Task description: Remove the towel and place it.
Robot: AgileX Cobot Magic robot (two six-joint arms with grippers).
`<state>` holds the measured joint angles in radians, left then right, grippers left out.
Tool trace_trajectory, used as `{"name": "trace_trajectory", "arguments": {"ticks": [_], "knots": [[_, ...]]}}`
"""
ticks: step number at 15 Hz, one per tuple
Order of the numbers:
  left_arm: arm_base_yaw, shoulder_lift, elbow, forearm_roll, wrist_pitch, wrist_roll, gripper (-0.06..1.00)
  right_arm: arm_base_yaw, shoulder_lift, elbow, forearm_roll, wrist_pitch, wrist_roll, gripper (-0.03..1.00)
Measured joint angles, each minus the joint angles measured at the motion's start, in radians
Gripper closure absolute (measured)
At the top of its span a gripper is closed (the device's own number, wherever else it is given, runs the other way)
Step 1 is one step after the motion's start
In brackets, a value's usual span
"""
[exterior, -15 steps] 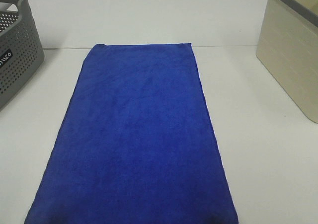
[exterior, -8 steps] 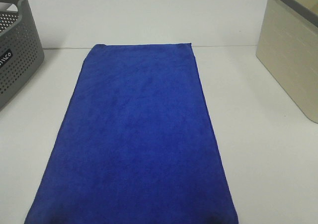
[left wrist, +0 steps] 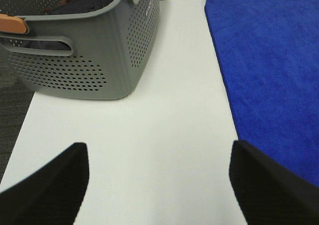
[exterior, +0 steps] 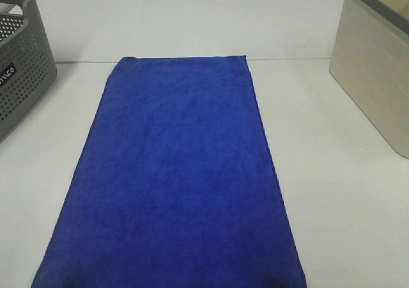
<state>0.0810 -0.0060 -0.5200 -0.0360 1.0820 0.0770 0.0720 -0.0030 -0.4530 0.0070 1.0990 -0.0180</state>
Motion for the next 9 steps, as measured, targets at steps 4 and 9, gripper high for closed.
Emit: {"name": "trace_trajectory", "arguments": {"ticks": [4,9], "knots": [[0.0,0.0,0.0,0.0,-0.001,0.0,0.21,0.0,0.0,0.0,0.0,0.0,0.0,0.22],[0.0,0.0,0.0,0.0,-0.001,0.0,0.21,0.0,0.0,0.0,0.0,0.0,0.0,0.22]]}}
